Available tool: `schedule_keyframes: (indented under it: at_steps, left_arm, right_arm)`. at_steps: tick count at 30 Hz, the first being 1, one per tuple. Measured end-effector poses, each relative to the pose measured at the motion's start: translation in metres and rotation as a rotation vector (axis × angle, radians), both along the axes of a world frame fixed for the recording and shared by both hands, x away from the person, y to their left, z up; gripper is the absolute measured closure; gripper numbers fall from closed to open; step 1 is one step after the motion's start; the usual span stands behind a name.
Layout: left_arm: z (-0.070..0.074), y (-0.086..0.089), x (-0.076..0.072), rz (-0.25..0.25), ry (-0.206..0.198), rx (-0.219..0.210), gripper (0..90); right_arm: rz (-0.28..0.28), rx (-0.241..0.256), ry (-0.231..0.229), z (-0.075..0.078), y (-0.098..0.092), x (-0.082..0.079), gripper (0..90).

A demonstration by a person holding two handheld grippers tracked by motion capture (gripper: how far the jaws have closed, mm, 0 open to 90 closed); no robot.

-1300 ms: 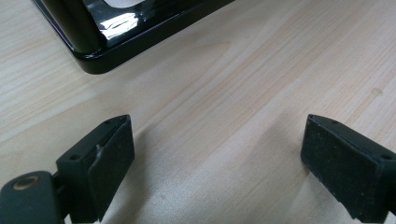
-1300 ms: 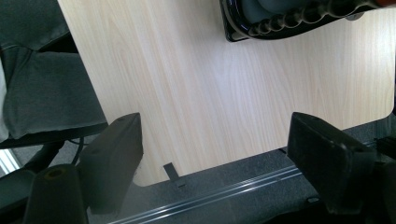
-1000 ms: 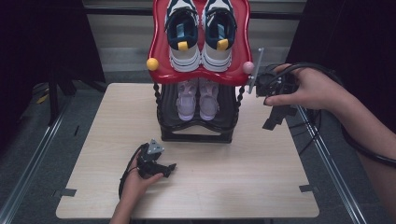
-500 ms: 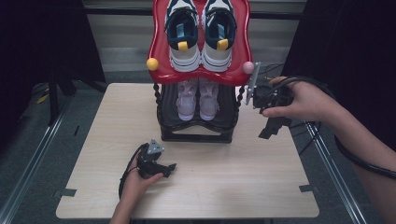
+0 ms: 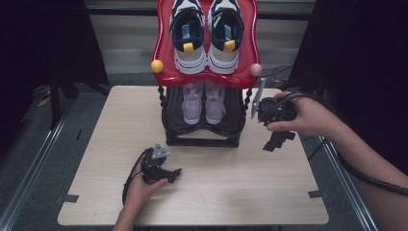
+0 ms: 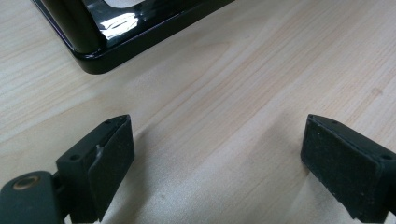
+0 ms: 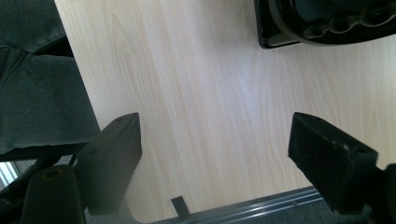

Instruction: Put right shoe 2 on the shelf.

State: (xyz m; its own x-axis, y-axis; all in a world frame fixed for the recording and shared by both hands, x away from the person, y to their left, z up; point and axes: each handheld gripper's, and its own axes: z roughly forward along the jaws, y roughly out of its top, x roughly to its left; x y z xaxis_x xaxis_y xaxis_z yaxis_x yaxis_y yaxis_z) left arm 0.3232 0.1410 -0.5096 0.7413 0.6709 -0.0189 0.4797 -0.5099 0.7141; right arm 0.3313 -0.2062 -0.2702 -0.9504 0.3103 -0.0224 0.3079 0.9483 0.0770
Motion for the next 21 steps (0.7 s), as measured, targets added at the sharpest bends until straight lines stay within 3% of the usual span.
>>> schedule_keyframes:
  at_steps: [7,21]
  left_arm:
    - [0.0,0.0,0.0,0.0,0.0,0.0,9.3]
    - [0.0,0.0,0.0,0.0,0.0,0.0,9.3]
  right_arm:
    - [0.001,0.024,0.017,-0.02,-0.001,0.0,17.2]
    - [-0.01,0.014,0.042,-0.056,-0.005,-0.001,17.2]
